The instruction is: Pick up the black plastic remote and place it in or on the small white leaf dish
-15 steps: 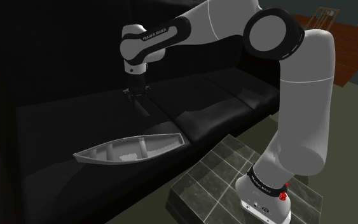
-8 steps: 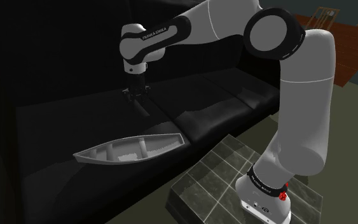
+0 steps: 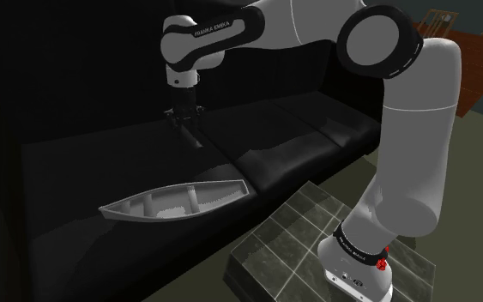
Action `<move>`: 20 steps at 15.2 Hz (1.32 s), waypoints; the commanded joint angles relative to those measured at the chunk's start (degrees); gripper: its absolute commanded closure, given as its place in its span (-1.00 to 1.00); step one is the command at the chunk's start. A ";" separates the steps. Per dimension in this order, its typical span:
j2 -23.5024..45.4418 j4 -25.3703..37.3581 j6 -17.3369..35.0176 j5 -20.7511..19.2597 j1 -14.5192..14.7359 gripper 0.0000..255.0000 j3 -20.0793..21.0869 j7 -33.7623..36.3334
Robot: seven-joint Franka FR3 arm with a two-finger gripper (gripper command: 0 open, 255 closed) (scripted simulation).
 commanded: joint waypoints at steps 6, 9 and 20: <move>-1.64 3.09 -4.72 0.10 -0.07 1.00 0.07 0.30; -2.21 4.59 -6.78 0.13 -0.09 1.00 0.10 0.44; -10.57 -4.20 -5.86 1.59 2.36 1.00 2.03 4.56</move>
